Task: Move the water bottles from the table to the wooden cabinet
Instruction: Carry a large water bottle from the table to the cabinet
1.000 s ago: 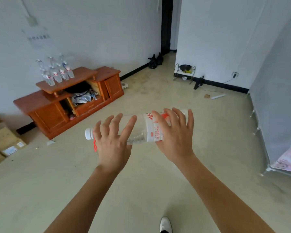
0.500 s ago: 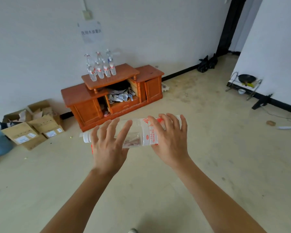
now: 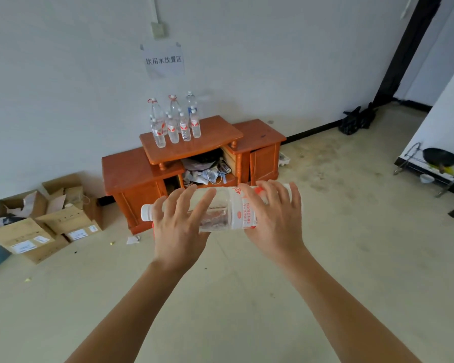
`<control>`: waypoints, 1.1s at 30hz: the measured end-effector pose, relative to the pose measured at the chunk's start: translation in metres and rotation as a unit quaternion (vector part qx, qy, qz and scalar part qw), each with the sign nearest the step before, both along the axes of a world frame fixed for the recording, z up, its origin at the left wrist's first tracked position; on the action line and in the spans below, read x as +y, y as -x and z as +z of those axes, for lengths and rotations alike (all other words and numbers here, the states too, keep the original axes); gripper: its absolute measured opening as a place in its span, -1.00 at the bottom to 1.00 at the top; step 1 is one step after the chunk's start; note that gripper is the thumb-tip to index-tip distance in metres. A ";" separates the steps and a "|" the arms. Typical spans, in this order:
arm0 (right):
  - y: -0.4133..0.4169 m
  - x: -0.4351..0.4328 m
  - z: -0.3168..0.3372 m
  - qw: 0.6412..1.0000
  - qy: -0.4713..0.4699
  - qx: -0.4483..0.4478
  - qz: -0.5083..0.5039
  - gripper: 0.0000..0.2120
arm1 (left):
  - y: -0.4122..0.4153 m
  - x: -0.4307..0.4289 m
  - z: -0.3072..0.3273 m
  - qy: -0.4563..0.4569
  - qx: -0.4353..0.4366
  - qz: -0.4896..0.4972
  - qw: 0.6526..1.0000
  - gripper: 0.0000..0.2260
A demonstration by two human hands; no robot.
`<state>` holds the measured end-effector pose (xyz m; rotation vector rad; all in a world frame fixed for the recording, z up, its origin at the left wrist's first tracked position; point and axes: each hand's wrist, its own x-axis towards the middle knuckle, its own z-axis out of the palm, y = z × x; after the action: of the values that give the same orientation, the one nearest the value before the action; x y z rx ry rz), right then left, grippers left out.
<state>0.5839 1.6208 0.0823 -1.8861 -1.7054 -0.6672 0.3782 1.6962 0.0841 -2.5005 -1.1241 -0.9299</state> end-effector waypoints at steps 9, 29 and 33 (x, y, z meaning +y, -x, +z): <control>-0.114 0.197 -0.034 1.000 0.007 0.013 -0.005 -0.22 | -0.115 0.196 -0.026 0.013 0.022 -0.001 1.000 -0.20; -0.284 0.680 -0.053 0.993 0.068 0.006 0.097 -0.10 | -0.268 0.639 -0.053 0.064 0.013 0.077 0.995 -0.28; -0.296 0.780 -0.055 0.994 0.070 0.007 0.084 -0.15 | -0.281 0.747 -0.055 0.060 0.009 0.059 0.996 -0.27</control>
<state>0.8801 2.4004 0.0275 -1.8085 -1.9206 -0.4788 0.6589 2.4434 0.0289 -2.4990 -1.3424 -0.8291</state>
